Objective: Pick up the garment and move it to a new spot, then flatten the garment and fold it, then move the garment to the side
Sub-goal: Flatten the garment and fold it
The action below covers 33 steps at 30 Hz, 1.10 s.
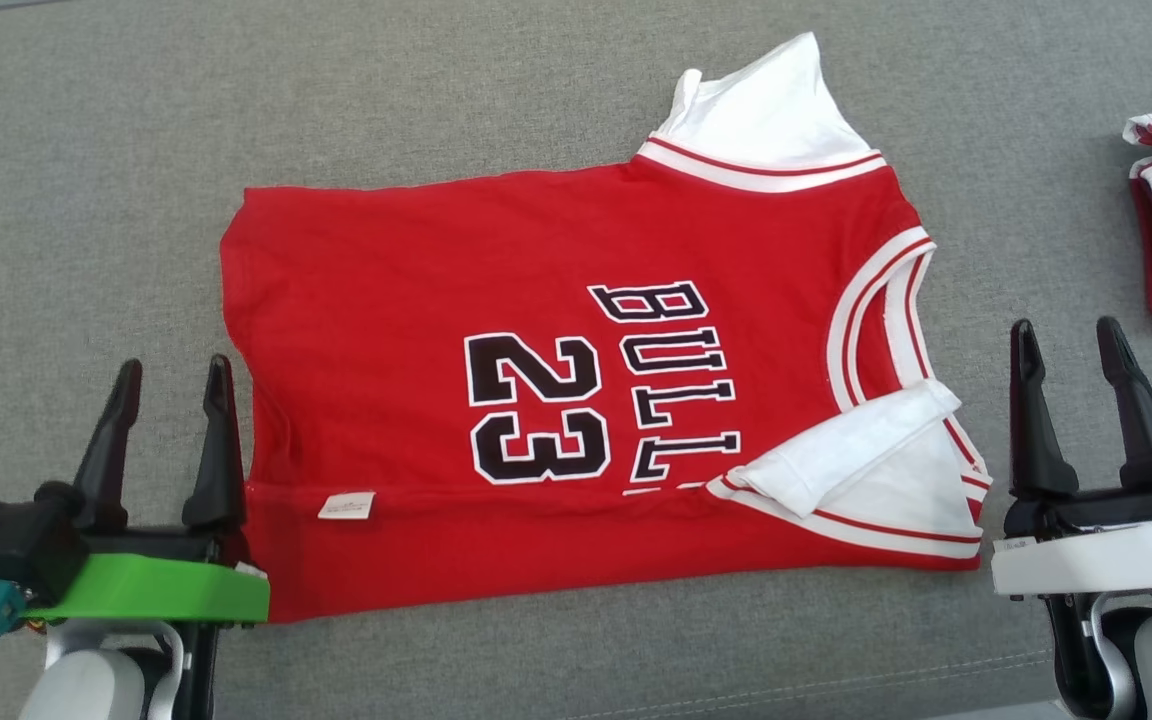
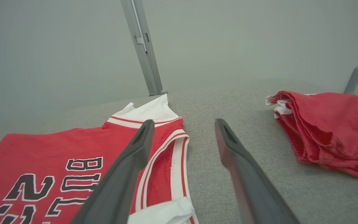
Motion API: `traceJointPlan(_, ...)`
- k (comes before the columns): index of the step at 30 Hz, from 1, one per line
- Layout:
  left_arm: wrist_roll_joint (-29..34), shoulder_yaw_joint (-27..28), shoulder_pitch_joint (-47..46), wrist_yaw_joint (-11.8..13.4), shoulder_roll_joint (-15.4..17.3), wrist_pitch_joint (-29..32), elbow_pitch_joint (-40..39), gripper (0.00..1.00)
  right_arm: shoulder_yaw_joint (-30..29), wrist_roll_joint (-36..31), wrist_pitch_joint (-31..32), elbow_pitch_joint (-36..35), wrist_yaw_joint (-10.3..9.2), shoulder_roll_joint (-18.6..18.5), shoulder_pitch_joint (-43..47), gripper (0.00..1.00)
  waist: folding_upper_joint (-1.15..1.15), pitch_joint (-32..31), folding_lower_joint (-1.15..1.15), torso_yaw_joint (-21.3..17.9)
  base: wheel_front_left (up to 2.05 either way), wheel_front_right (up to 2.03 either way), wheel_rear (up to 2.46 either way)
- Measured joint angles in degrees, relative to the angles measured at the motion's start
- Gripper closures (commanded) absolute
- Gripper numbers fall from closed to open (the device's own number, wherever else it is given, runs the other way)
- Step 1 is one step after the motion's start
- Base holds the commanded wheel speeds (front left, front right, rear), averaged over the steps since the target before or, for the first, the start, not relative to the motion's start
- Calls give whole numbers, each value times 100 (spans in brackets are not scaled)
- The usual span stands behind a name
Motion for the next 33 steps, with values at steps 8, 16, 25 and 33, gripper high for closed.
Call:
traceJointPlan(8,324,14,-1228,-71,102,-49,243,0,182,-126,-48,-141,0,-27,-554,0,0,128,0,-57,0,0,0)
traceJointPlan(16,-250,-67,-2743,-660,203,935,2192,0,600,-32,-122,174,0,5,-989,0,0,449,0,-207,0,0,0)
traceJointPlan(25,-816,-243,-3488,-981,307,1410,3710,53,736,113,-256,563,0,43,-1153,0,0,696,0,-487,0,0,0)
traceJointPlan(33,-1103,-571,-3812,-1015,389,1376,4123,100,613,354,-283,938,0,-282,-1784,0,0,790,0,-526,0,0,0)
